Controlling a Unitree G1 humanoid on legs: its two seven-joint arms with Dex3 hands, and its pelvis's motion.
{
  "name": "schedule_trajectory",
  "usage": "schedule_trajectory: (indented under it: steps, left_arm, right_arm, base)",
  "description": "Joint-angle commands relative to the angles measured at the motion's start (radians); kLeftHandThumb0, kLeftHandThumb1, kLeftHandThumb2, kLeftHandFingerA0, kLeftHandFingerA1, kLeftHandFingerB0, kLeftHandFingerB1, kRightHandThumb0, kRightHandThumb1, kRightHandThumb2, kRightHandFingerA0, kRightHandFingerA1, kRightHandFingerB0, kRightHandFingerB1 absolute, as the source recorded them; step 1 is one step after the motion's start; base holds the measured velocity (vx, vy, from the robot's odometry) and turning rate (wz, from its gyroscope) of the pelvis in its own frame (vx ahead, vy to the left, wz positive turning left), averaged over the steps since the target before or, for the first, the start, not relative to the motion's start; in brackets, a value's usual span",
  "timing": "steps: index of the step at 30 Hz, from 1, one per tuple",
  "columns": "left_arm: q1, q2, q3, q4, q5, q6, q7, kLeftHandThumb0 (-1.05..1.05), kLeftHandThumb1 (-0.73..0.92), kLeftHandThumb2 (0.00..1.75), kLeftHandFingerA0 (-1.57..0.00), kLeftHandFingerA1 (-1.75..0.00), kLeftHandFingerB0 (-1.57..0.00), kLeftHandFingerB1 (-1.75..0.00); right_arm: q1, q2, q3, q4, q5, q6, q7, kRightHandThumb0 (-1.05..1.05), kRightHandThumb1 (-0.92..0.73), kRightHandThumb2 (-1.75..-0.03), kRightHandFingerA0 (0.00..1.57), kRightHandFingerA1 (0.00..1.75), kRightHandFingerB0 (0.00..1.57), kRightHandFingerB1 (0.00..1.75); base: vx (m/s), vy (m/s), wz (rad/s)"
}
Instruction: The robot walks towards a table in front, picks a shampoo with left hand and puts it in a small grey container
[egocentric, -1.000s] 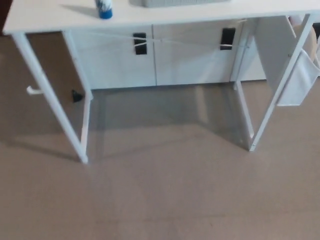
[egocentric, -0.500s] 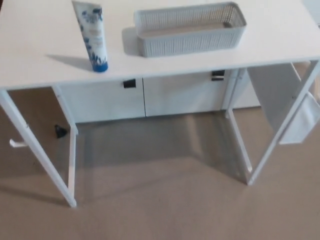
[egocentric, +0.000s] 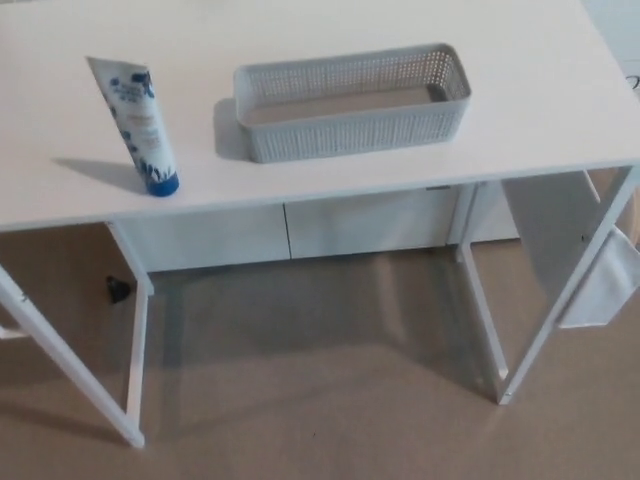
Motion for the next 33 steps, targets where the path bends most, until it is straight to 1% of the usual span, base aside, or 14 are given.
schedule_trajectory:
  steps: [1,9,10,11,12,15,16,18,24,25,28,29,30,33]
  left_arm:
    - [0.002,0.02,0.0,0.003,0.008,-0.009,-0.004,-0.34,0.67,0.6,-0.52,-0.47,-0.41,-0.39]
    - [-0.005,0.025,-0.004,-0.001,0.008,-0.013,-0.018,-0.34,0.67,0.6,-0.53,-0.51,-0.41,-0.41]
    - [-0.004,0.025,-0.002,-0.001,0.006,-0.014,-0.022,-0.41,0.53,0.83,-0.48,-0.6,-0.36,-0.52]
    - [-0.002,0.025,0.0,-0.002,0.002,-0.017,-0.027,-0.41,0.53,0.83,-0.48,-0.6,-0.36,-0.52]
    - [-0.003,0.025,-0.001,-0.001,0.004,-0.017,-0.025,-0.35,0.67,0.59,-0.54,-0.5,-0.43,-0.41]
    - [-0.004,0.025,-0.003,0.001,0.007,-0.018,-0.023,-0.35,0.67,0.59,-0.54,-0.5,-0.43,-0.41]
    - [-0.009,0.027,-0.004,0.0,0.008,-0.014,-0.026,-0.42,0.53,0.83,-0.49,-0.6,-0.38,-0.53]
    - [-0.022,0.029,-0.005,0.003,0.01,-0.007,-0.025,-0.41,0.54,0.83,-0.54,-0.64,-0.4,-0.53]
    - [-0.027,0.025,0.006,0.008,0.0,-0.004,-0.034,-0.4,0.54,0.84,-0.54,-0.66,-0.39,-0.53]
    - [-0.035,0.025,-0.004,0.015,0.013,0.005,-0.019,-0.36,0.65,0.59,-0.6,-0.55,-0.46,-0.41]
    - [-0.038,0.026,-0.006,0.018,0.014,0.005,-0.017,-0.36,0.65,0.59,-0.6,-0.55,-0.46,-0.41]
    - [-0.037,0.025,-0.003,0.017,0.009,0.002,-0.021,-0.35,0.65,0.59,-0.62,-0.62,-0.47,-0.42]
    - [-0.037,0.024,-0.001,0.016,0.007,0.001,-0.022,-0.41,0.53,0.83,-0.59,-0.7,-0.41,-0.54]
    - [-0.037,0.023,-0.001,0.017,0.007,0.0,-0.021,-0.41,0.53,0.83,-0.59,-0.7,-0.41,-0.54]
  right_arm:
    - [-0.007,0.007,-0.004,0.015,0.006,0.005,0.001,-0.29,-0.7,-0.6,0.63,0.45,0.45,0.37]
    - [-0.009,0.005,-0.001,0.005,0.003,0.001,0.01,-0.3,-0.7,-0.6,0.62,0.46,0.45,0.37]
    - [-0.011,0.005,0.0,0.01,0.002,0.0,0.01,-0.3,-0.7,-0.6,0.62,0.45,0.45,0.37]
    - [-0.014,0.005,0.001,0.019,-0.001,0.0,0.009,-0.3,-0.7,-0.6,0.62,0.45,0.45,0.37]
    - [-0.014,0.004,0.0,0.018,0.001,0.0,0.011,-0.31,-0.7,-0.6,0.62,0.45,0.45,0.37]
    - [-0.014,0.004,-0.002,0.017,0.003,0.0,0.015,-0.31,-0.7,-0.6,0.62,0.45,0.45,0.37]
    - [-0.015,0.006,-0.004,0.016,0.005,0.0,0.014,-0.3,-0.7,-0.6,0.63,0.45,0.45,0.37]
    - [-0.019,0.011,-0.007,0.011,0.008,0.001,0.014,-0.3,-0.7,-0.6,0.62,0.45,0.45,0.37]
    - [-0.019,0.012,-0.008,0.004,0.007,0.004,0.016,-0.31,-0.7,-0.61,0.61,0.45,0.45,0.37]
    - [-0.01,0.013,-0.012,-0.012,0.014,0.0,0.021,-0.31,-0.7,-0.6,0.62,0.45,0.45,0.37]
    - [-0.007,0.013,-0.014,-0.019,0.014,0.002,0.022,-0.31,-0.7,-0.6,0.62,0.45,0.45,0.37]
    - [-0.008,0.012,-0.012,-0.019,0.012,0.006,0.026,-0.3,-0.7,-0.61,0.61,0.45,0.45,0.37]
    - [-0.013,0.011,-0.01,-0.012,0.008,0.01,0.027,-0.31,-0.7,-0.61,0.6,0.44,0.45,0.37]
    - [-0.019,0.011,-0.007,0.0,0.004,0.012,0.026,-0.31,-0.7,-0.61,0.6,0.44,0.45,0.37]
  base:
    - [0.2,0.201,-0.08]
    - [0.21,0.149,-0.01]
    - [0.2,-0.036,0.1]
    - [0.21,-0.058,0.12]
    - [0.24,-0.092,0.11]
    - [0.18,-0.188,0.14]
    - [0.23,-0.223,0.23]
    - [0.18,-0.4,0.01]
    - [0.2,-0.136,-0.02]
    - [0.12,0.03,-0.13]
    - [0.09,0.09,-0.15]
    - [0.09,0.14,-0.14]
    - [0.1,0.163,-0.14]
    - [0.11,0.235,0.07]
